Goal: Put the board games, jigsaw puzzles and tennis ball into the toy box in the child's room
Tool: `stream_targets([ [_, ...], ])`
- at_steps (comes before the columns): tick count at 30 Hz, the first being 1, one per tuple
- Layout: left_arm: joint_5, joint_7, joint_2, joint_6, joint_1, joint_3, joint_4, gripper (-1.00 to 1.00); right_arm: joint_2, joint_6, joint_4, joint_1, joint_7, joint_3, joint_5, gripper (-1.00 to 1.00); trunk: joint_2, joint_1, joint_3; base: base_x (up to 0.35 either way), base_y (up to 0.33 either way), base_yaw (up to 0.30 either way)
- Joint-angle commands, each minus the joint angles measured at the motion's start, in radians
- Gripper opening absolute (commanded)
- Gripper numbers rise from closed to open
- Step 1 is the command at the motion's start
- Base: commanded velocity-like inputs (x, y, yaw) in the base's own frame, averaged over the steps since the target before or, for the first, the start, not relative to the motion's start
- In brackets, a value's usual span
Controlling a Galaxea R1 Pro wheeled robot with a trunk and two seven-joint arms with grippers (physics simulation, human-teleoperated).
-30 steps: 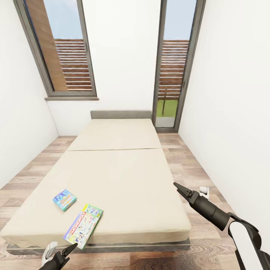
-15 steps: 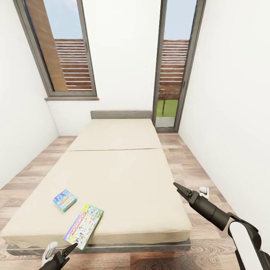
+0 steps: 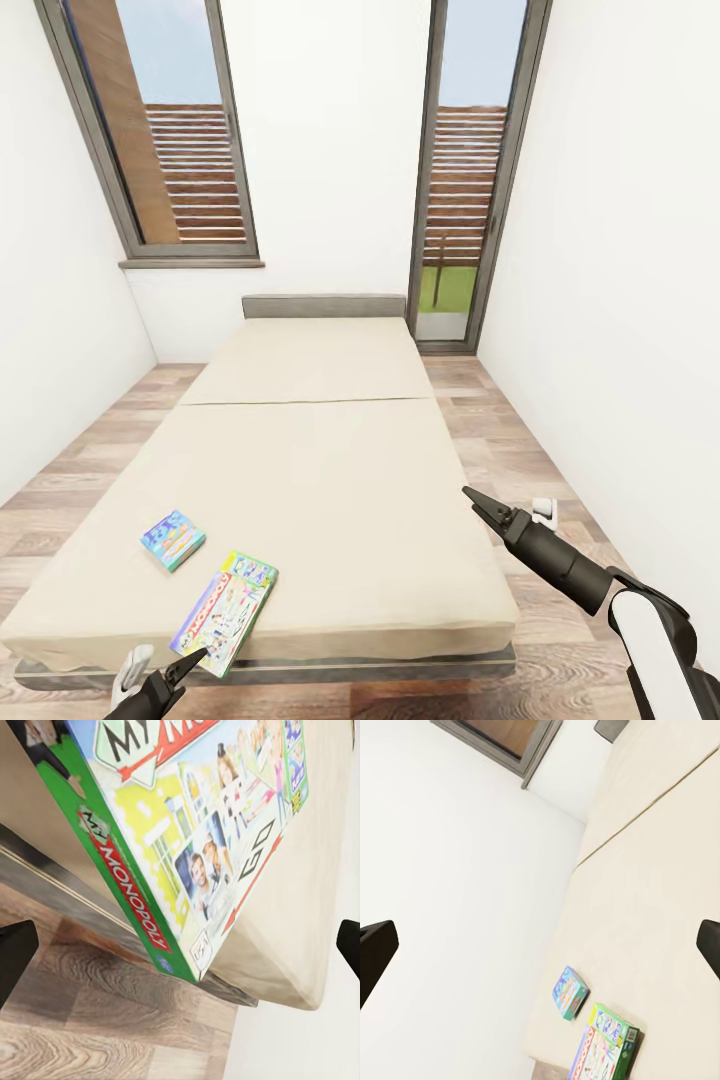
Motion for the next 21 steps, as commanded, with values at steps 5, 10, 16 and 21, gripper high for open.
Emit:
stream_targets([
  [5, 0.006, -0.002, 0.000, 0.009, -0.001, 0.001, 0.000, 1.00, 0.000, 0.006, 0.000, -0.001, 0.002, -0.002, -0.001, 1.00, 0.000, 0.000, -0.001, 0.001, 0.001, 0.000],
  [10, 0.006, -0.002, 0.000, 0.009, -0.001, 0.001, 0.000, 1.00, 0.000, 0.006, 0.000, -0.001, 0.002, -0.001, -0.001, 1.00, 0.000, 0.000, -0.001, 0.146, 0.064, 0.000],
  [16, 0.006, -0.002, 0.000, 0.009, -0.001, 0.001, 0.000, 1.00, 0.000, 0.006, 0.000, -0.001, 0.002, -0.002, -0.001, 1.00, 0.000, 0.000, -0.001, 0.068, 0.022, 0.000],
  [21, 0.006, -0.002, 0.000, 0.009, -0.001, 0.001, 0.000, 1.00, 0.000, 0.006, 0.000, -0.001, 0.002, -0.002, -0.001, 1.00, 0.000, 0.000, -0.001, 0.009, 0.003, 0.000],
])
